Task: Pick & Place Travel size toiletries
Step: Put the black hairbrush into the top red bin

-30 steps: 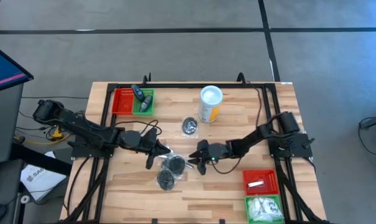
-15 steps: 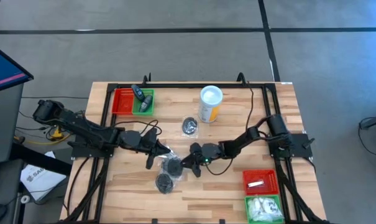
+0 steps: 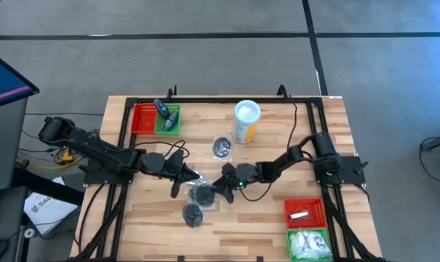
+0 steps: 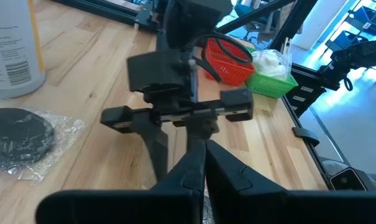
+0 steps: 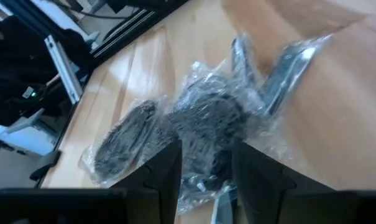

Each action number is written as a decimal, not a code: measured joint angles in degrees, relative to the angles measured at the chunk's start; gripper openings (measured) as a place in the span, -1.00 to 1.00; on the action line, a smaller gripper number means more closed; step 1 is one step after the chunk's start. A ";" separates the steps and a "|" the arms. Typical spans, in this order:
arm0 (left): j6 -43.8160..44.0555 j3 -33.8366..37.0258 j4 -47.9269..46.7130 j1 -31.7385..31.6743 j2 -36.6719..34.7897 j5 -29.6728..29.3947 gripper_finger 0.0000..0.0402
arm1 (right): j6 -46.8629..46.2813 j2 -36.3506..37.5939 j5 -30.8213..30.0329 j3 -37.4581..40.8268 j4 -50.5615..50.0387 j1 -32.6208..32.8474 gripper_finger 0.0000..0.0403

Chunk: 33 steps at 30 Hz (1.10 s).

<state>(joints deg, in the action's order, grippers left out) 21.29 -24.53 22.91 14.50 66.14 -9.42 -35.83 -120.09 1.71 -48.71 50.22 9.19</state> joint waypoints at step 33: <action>-0.01 0.00 -0.21 0.00 0.01 -1.26 -0.99 | -0.11 0.15 -0.16 -0.04 -1.98 -3.92 -0.35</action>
<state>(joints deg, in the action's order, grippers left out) 21.28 -24.53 22.69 14.50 66.15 -10.68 -35.94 -119.94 1.55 -48.75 48.25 5.27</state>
